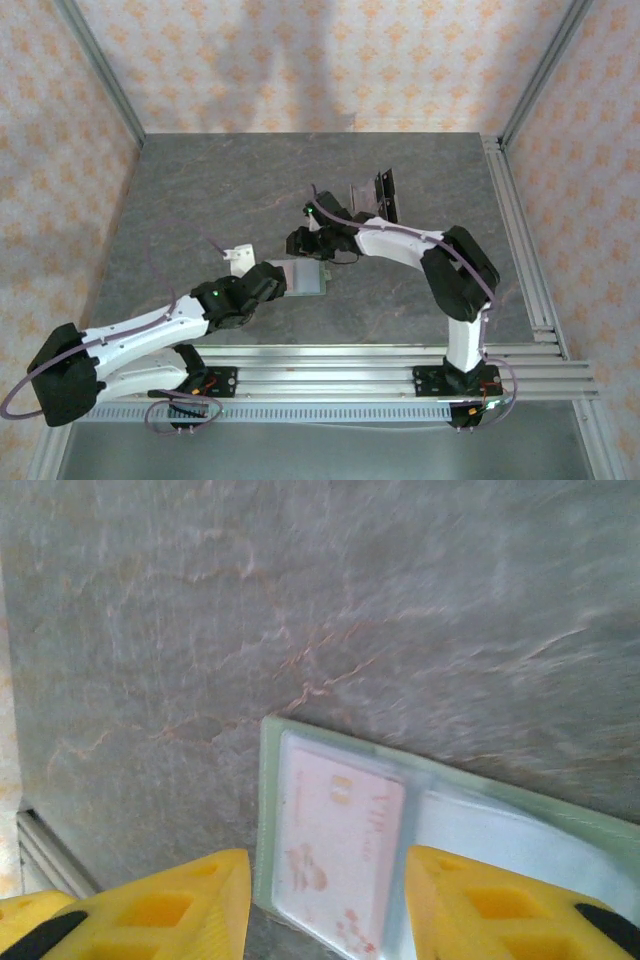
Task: Put the credit cards into the card holder
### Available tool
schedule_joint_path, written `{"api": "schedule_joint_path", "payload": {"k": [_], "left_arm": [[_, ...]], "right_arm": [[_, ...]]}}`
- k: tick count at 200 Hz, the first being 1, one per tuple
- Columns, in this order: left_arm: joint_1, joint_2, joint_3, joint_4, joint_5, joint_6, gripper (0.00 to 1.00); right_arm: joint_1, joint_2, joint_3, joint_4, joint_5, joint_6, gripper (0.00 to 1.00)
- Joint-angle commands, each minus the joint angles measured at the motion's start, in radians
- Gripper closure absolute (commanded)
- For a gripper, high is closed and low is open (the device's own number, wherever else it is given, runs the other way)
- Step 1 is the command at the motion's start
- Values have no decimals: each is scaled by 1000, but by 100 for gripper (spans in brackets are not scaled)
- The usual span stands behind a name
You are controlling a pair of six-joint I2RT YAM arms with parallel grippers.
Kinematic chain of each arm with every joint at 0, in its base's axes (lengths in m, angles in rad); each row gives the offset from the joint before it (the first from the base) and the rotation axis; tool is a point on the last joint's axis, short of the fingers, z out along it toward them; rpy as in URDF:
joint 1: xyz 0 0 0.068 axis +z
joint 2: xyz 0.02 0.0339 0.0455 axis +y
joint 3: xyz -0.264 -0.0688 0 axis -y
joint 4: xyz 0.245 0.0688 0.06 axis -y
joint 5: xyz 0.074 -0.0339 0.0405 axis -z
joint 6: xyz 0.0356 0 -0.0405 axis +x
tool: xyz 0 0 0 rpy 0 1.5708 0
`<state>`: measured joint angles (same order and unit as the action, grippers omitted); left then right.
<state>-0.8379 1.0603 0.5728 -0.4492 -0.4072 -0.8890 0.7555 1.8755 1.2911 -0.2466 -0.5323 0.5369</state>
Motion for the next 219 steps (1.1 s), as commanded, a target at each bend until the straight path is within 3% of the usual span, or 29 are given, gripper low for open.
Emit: {"api": "schedule_joint_path", "payload": {"k": [1,94,219], "left_arm": [[0,36,19,-4,-17,13,0],[-1,157,79,17,-1,32,0],[-1,175,80,27,4,33,0]], "right_arm": [[-11,-28,-27,-116,87,-92,55],[-13,6,-93,-62,51,-92,55],[-9,66,-98,-22,-6,-75,55]]}}
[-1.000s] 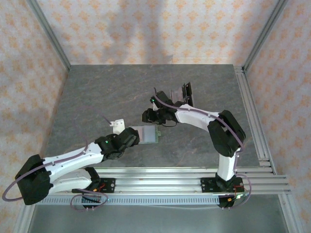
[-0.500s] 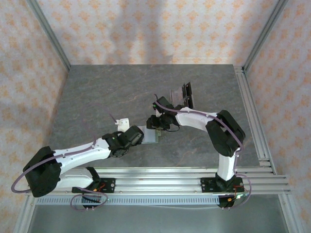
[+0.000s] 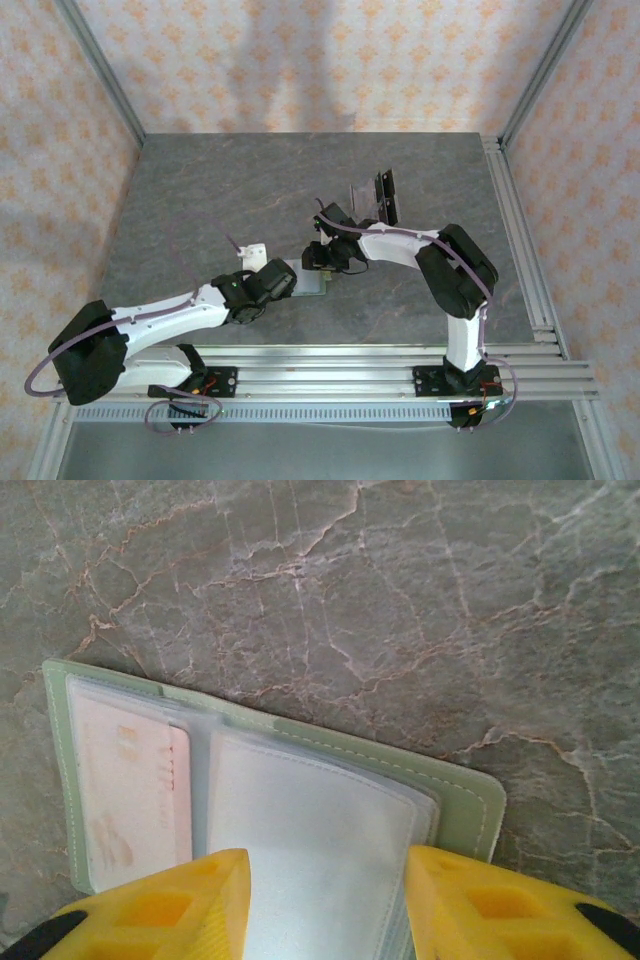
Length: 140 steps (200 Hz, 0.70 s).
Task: Put the credit cards into the card holder
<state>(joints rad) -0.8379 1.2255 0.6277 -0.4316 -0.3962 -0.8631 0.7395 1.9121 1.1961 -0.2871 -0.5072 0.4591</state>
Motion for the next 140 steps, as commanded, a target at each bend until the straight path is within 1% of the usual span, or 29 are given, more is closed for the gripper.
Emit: {"api": "schedule_joint_path", "payload": {"k": [1,63,140], "left_arm": [[-1,11,25,11,-7,7,0],[0,18,24,21,3,14,0],[-1,36,14,30,11,18,0]], "right_arm": [[8,29,-3,18,-32,3,55],[24,61,34,57,-94,46,55],[58,91,81,83,-119,80,55]]}}
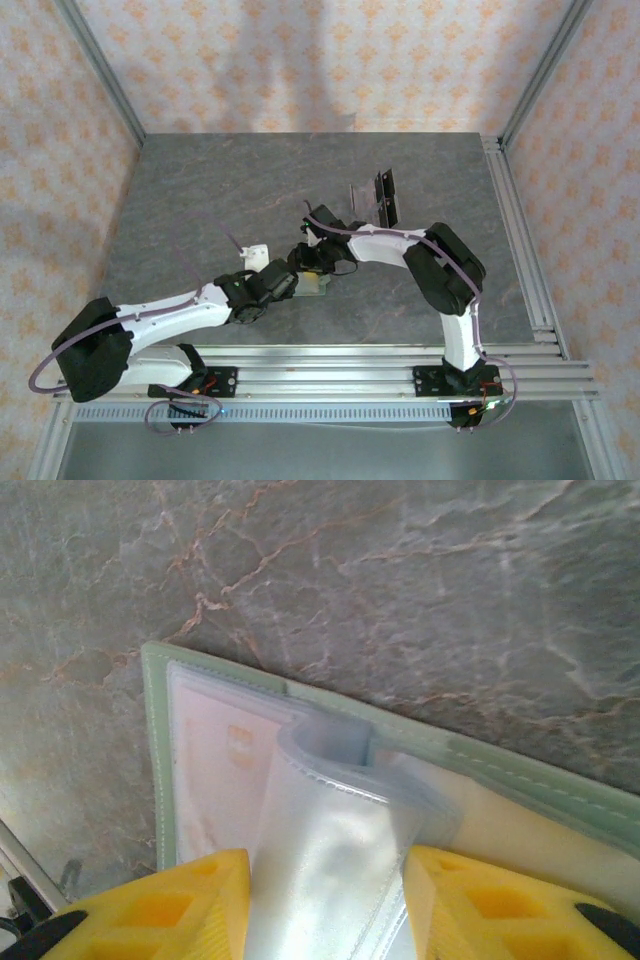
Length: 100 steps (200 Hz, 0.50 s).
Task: Put the credit cards into the card holder
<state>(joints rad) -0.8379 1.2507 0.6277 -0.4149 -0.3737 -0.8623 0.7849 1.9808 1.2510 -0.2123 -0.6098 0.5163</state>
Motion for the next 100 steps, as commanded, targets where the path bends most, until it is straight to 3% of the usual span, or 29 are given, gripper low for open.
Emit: {"api": "schedule_joint_path", "payload": {"k": [1,100], "left_arm": [[-1,11,15,13,-12,17,0],[-2,-31,6,-9,-30,-1,0]], "right_arm": [[13,22,26,8,-16,24,55],[19,-51,26,-23,7,19,55]]}}
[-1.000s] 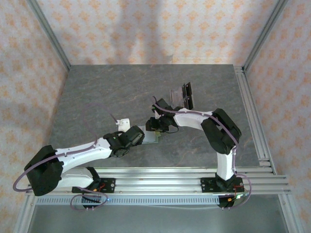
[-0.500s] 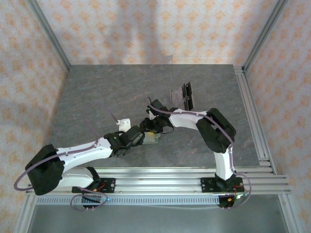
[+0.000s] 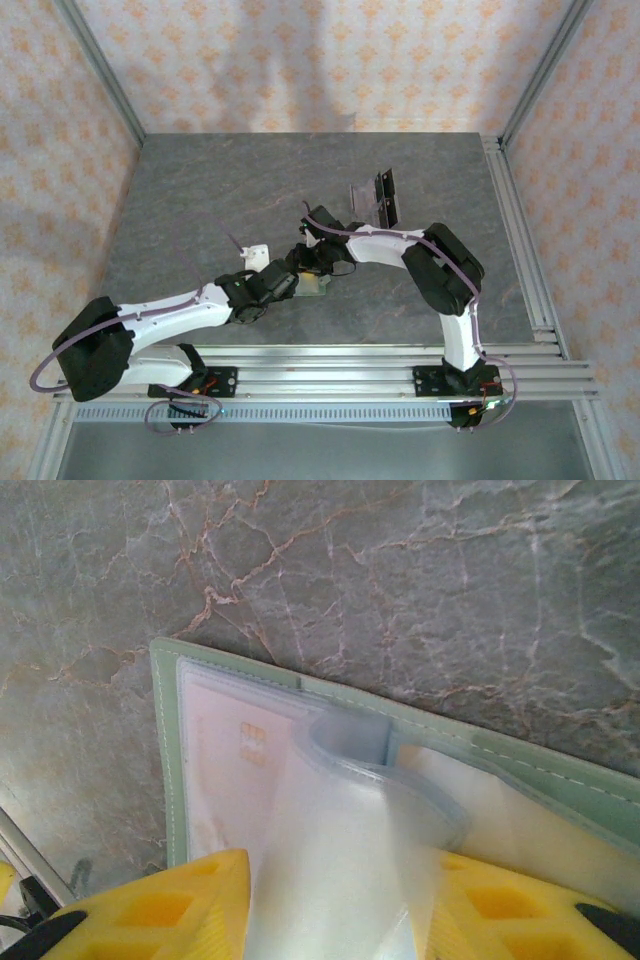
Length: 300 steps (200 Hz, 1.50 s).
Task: Put the credit cards into the card holder
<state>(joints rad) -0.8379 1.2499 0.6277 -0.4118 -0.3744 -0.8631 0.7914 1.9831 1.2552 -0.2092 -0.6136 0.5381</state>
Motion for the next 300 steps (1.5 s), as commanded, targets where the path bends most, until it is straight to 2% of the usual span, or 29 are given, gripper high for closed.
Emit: {"api": "schedule_joint_path", "payload": {"k": [1,133,215,265,300], "left_arm": [[-2,-31,6,-12,-28,1,0],[-2,-72,-6,-27,-48,-14,0],[-1,-127,-23,-39,-61,-25,0],[-1,-165,-38,-59,-70,-35,0],[-1,-173,-39,-61,-74,-42,0]], "right_arm": [[12,-54,21,-27,11,-3,55],[24,-75,93,-105,29,-31,55],[64,22,202,-129,13,-20,55],[80,126,256,-49,-49,48,55],[76,86,265,-54,-52,32,55]]}}
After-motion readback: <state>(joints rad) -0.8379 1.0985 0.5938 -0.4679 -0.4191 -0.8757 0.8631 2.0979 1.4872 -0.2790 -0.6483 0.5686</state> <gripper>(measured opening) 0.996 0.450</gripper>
